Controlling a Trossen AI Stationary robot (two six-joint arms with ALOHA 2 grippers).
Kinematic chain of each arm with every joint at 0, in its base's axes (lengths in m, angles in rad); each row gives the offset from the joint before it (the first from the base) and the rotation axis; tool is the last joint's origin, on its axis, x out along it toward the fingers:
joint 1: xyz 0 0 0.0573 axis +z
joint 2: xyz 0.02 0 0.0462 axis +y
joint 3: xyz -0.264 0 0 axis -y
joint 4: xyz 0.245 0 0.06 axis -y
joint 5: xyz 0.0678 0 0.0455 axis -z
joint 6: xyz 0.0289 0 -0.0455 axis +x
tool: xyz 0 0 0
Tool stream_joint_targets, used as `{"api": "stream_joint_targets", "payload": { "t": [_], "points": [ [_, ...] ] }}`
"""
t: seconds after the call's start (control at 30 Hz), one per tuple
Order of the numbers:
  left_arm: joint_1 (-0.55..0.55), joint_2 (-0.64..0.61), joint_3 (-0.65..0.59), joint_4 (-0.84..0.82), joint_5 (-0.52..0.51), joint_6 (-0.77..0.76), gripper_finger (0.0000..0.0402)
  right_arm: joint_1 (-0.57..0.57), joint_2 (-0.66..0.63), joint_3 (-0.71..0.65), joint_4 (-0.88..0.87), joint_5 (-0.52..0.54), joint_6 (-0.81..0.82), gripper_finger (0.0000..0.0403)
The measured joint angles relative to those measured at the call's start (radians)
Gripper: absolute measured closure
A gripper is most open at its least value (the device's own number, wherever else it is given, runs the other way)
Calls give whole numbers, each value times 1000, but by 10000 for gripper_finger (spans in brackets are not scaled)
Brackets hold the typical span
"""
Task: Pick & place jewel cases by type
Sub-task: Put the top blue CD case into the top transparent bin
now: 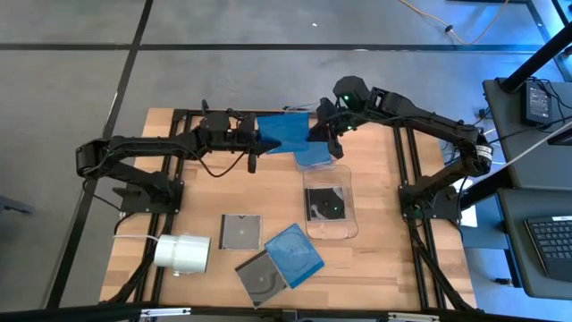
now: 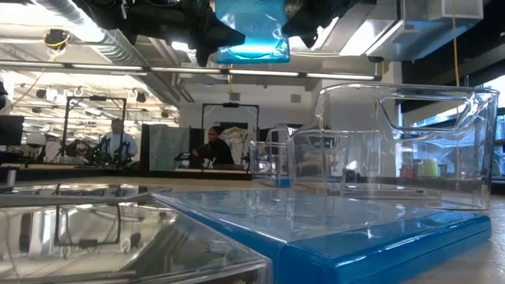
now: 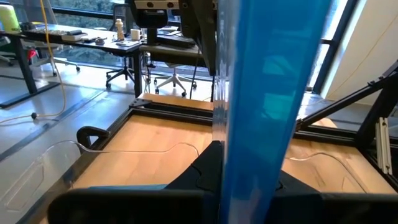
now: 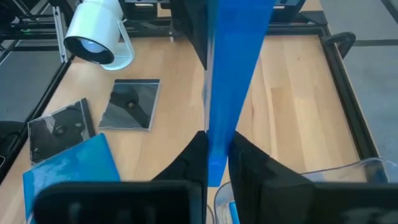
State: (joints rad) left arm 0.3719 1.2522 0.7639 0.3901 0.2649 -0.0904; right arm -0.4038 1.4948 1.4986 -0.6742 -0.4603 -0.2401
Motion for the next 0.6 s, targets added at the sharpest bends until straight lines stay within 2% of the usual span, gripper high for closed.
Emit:
{"api": "stream_joint_targets", "payload": {
  "t": [0.27, 0.37, 0.6],
  "points": [
    [0, 0, 0, 0, -1, -1, 358, 0, 0, 0, 0, 3, 18, 358],
    [0, 0, 0, 0, -13, -1, 346, 1, 0, 0, -2, 60, 26, 358],
    [1, 0, 0, -53, -14, 46, 274, 1, 1, 0, -20, 102, 32, 358]
  ]
}}
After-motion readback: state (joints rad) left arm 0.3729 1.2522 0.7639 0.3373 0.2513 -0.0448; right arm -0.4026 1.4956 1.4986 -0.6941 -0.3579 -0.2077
